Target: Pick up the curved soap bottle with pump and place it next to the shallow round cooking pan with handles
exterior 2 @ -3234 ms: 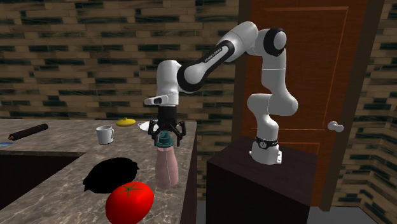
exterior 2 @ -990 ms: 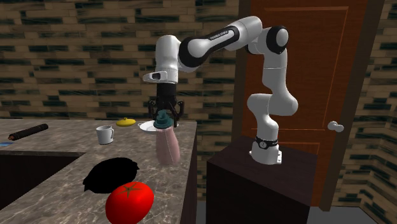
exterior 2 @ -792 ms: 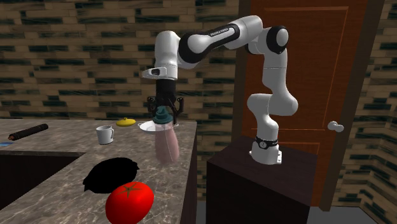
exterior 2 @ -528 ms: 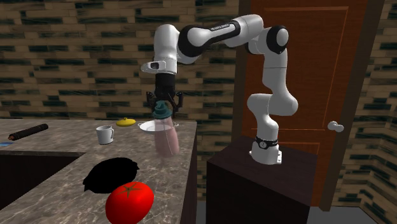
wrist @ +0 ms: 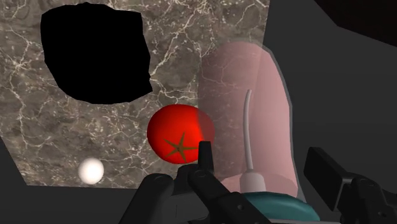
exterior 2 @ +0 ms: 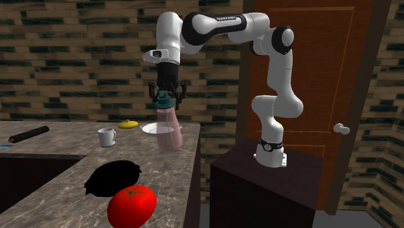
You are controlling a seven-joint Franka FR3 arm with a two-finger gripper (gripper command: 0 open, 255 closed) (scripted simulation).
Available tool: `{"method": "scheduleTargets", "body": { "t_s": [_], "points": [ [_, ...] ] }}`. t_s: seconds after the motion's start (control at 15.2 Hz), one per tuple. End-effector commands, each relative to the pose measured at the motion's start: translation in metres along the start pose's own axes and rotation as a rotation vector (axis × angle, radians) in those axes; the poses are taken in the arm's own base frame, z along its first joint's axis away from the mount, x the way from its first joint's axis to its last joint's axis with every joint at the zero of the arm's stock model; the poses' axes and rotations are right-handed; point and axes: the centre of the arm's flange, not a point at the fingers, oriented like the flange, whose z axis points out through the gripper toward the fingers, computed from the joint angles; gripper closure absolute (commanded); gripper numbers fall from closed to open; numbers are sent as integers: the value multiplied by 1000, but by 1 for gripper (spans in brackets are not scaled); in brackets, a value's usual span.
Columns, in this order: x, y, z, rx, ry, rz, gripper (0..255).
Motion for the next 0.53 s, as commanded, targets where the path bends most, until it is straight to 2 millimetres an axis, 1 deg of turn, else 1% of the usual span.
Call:
{"method": "scheduleTargets", "body": {
  "t_s": [0.0, 0.46],
  "points": [
    [3, 0, -11, 0, 0, 0, 255],
    [11, 0, -47, 0, 0, 0, 255]
  ]
}}
